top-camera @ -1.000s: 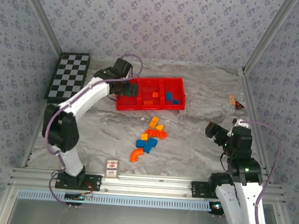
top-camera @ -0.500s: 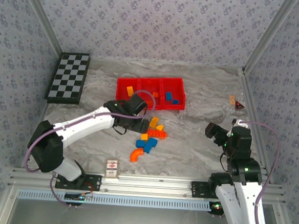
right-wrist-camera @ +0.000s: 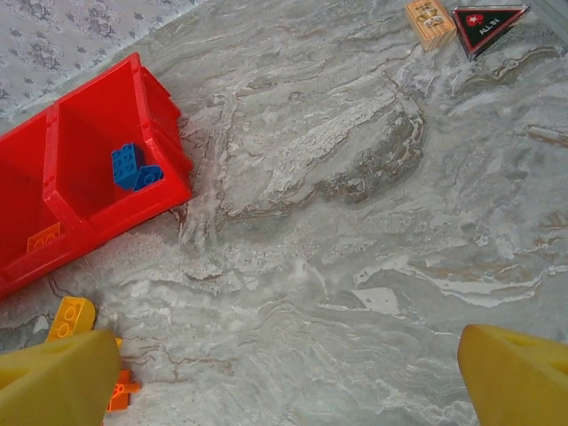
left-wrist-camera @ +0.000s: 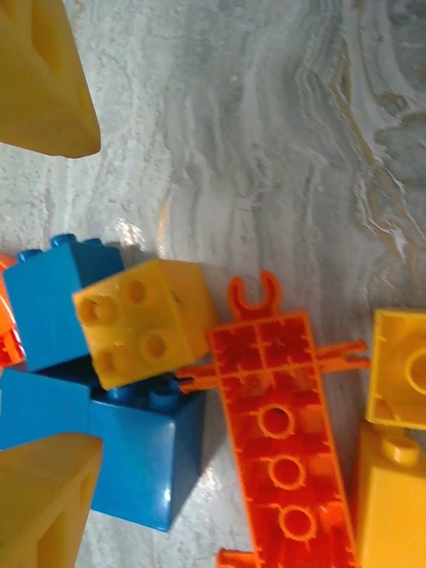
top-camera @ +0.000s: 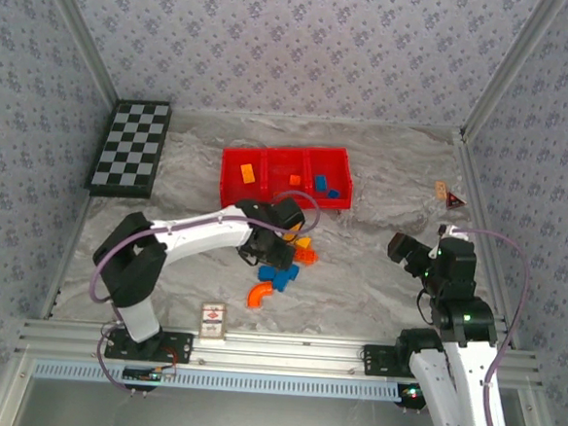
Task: Sort the legos into containers by color
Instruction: Turn over the lego at the bottom-center of the table.
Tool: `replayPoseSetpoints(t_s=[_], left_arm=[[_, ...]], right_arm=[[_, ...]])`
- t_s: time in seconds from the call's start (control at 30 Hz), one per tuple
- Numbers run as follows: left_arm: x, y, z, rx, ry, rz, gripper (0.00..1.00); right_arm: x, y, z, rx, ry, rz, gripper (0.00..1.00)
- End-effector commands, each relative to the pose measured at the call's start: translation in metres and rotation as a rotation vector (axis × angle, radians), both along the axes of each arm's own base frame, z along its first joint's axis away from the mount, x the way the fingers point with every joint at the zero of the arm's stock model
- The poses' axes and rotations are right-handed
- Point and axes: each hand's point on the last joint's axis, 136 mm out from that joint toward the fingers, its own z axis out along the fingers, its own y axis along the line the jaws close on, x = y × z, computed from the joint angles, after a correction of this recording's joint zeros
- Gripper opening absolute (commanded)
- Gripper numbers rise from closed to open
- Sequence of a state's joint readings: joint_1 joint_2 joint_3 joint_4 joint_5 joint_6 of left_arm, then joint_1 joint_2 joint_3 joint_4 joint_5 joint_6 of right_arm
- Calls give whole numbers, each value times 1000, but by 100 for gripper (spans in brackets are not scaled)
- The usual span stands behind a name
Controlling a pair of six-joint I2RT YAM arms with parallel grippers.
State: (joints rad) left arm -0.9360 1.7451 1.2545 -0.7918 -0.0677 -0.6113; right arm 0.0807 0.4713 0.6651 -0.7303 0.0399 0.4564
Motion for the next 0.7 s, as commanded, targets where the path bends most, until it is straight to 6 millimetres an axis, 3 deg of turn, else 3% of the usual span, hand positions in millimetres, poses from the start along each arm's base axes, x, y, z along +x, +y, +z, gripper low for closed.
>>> replayPoseSetpoints(t_s=[0.0, 0.33, 0.67], left_arm=[[3, 0, 3, 35, 15, -4, 78], [7, -1, -8, 45, 49, 24, 77], [9, 11, -21, 34, 82, 68, 71]], right_arm=[[1, 2, -3, 13, 4, 5, 100], [2, 4, -4, 20, 6, 10, 100], [2, 4, -5, 19, 7, 10, 100]])
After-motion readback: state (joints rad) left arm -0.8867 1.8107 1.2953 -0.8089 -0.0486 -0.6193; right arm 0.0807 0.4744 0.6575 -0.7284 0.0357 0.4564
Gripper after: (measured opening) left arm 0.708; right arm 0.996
